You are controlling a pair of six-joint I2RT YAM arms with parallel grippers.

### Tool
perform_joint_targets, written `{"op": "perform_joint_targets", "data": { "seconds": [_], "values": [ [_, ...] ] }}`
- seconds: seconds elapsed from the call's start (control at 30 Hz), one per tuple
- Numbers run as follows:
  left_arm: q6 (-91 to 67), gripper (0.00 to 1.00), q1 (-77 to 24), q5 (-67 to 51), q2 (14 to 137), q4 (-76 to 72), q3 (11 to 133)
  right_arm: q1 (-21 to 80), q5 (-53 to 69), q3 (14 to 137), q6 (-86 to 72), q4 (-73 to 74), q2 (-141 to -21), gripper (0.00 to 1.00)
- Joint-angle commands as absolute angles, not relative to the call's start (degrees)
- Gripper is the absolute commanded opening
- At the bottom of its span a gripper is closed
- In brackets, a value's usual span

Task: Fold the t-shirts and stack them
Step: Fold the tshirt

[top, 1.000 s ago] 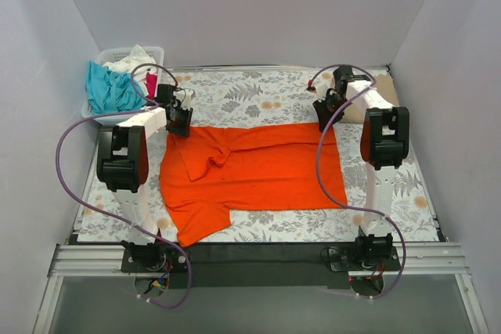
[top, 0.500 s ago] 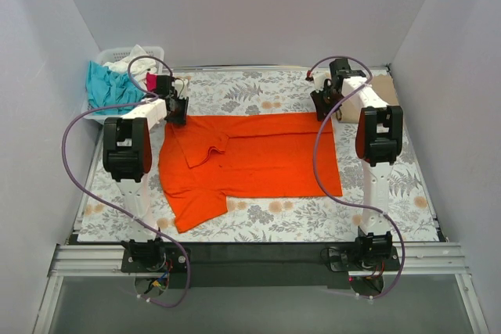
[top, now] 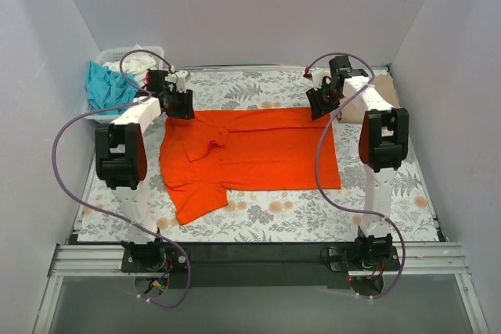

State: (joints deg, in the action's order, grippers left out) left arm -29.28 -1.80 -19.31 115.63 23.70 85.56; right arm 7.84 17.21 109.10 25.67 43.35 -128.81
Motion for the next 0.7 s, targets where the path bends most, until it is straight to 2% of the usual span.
{"op": "perform_joint_targets", "data": {
  "seconds": [0.0,0.17,0.3,0.67],
  "values": [
    [-22.9,0.38,-4.1,-28.4,103.5,23.6,81.2,9.7,21.6,105.0,26.0,42.5,-119.1,0.4],
    [-14.5,0.33,-13.2,-24.3,99.5,25.8,74.9,9.5,21.0,101.4,25.7,42.7,-116.5,0.38],
    [-12.7,0.29,-17.5,-19.9,101.6,26.3,74.1,8.7,21.4,100.3,25.4,43.9,-115.2,0.36],
    [-14.6,0.32,-22.2,-13.0,109.9,28.2,75.7,6.2,20.4,96.9,27.1,45.4,-112.9,0.36]
  ]
}}
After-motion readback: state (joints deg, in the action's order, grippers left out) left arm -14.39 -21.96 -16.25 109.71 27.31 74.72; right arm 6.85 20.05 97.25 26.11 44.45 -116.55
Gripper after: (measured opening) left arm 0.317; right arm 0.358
